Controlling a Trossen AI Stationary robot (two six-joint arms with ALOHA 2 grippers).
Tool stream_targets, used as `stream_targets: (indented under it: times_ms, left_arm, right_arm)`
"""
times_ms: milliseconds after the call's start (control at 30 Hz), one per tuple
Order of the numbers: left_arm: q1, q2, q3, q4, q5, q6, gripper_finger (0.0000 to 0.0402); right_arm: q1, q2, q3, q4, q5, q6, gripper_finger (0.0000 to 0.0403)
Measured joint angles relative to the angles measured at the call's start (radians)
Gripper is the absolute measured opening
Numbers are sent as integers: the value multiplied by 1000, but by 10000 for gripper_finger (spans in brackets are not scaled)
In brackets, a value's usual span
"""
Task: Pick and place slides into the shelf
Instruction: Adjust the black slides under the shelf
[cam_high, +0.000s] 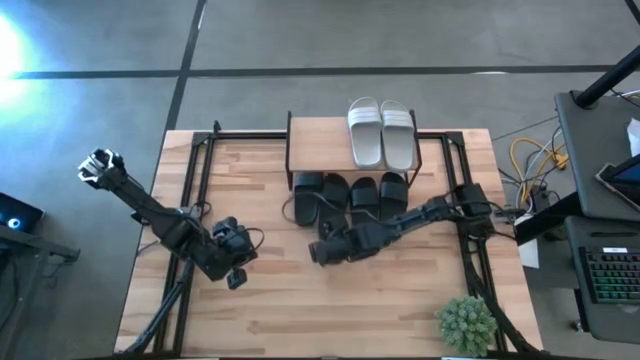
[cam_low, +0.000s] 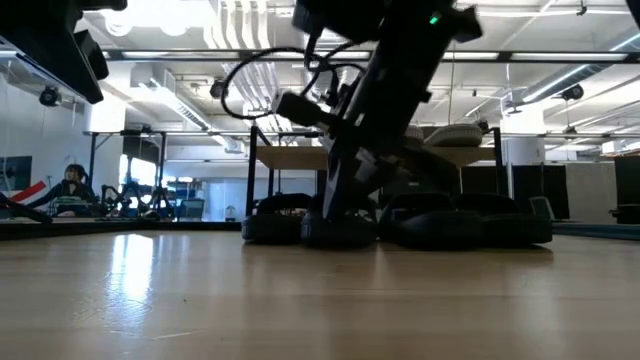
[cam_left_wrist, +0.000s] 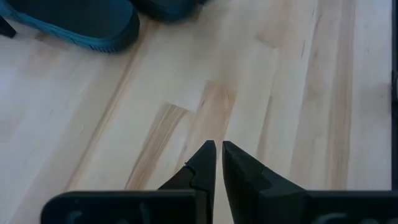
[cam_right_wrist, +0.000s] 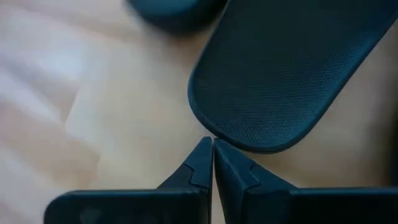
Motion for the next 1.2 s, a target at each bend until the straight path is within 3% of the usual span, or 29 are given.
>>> stream_targets:
  times_ms: [333, 500, 700, 833, 933, 1033, 1200]
  left_arm:
    - [-1, 58, -3, 11, -32, 30, 13]
    - [39, 87, -87, 223, -46, 101, 13]
    - [124, 159, -205, 646, -30, 270, 13]
    - [224, 246, -216, 691, -34, 286, 13]
    - [305, 323, -215, 736, 38, 339, 13]
    - [374, 407, -199, 857, 144, 410, 13]
    - [460, 526, -131, 882, 136, 513, 13]
  right_arm:
    - [-102, -12, -2, -5, -25, -94, 8]
    - [-26, -68, -2, -44, -16, -39, 9]
    - [114, -178, -1, -250, 168, 192, 8]
    - [193, -223, -1, -395, 221, 363, 8]
    - [230, -232, -2, -462, 238, 439, 8]
    - [249, -232, -2, -495, 239, 476, 8]
    - [259, -230, -2, -506, 241, 486, 8]
